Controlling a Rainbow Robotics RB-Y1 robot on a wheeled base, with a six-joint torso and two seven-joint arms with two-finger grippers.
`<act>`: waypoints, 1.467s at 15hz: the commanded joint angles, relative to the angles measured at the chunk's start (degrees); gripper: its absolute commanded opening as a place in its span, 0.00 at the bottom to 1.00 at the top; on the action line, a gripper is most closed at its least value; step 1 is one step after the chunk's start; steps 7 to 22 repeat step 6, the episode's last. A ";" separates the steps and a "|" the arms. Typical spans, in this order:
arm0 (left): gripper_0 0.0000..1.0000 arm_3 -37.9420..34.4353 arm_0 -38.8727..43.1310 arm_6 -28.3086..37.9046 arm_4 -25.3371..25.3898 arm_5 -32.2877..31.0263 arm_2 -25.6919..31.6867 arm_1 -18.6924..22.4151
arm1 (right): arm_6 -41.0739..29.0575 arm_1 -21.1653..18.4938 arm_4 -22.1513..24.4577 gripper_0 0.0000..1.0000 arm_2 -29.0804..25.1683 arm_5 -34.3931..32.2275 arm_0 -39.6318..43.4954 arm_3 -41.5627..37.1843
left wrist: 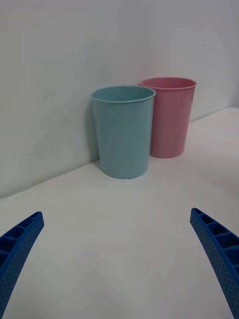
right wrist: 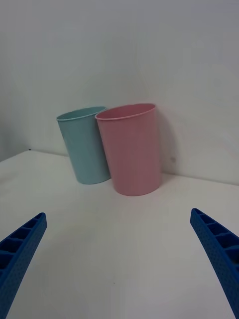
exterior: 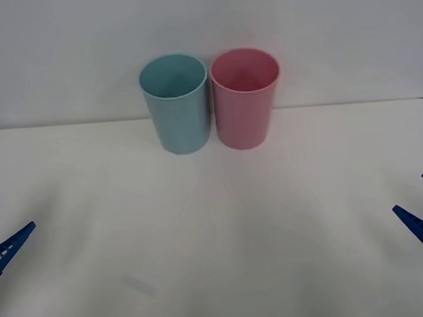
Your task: Grasp the object on the table and drop it into the matching bin: aluminum can to the light blue bin, PET bottle to the pink bin.
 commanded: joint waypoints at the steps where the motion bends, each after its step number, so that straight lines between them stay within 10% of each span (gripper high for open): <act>1: 1.00 0.01 0.92 0.22 0.28 0.00 -0.25 0.00 | 0.00 0.00 0.00 1.00 0.00 0.00 0.00 0.00; 22: 1.00 0.01 1.36 0.22 0.46 0.00 -0.25 0.09 | 0.00 0.00 0.00 1.00 0.00 0.00 0.00 0.00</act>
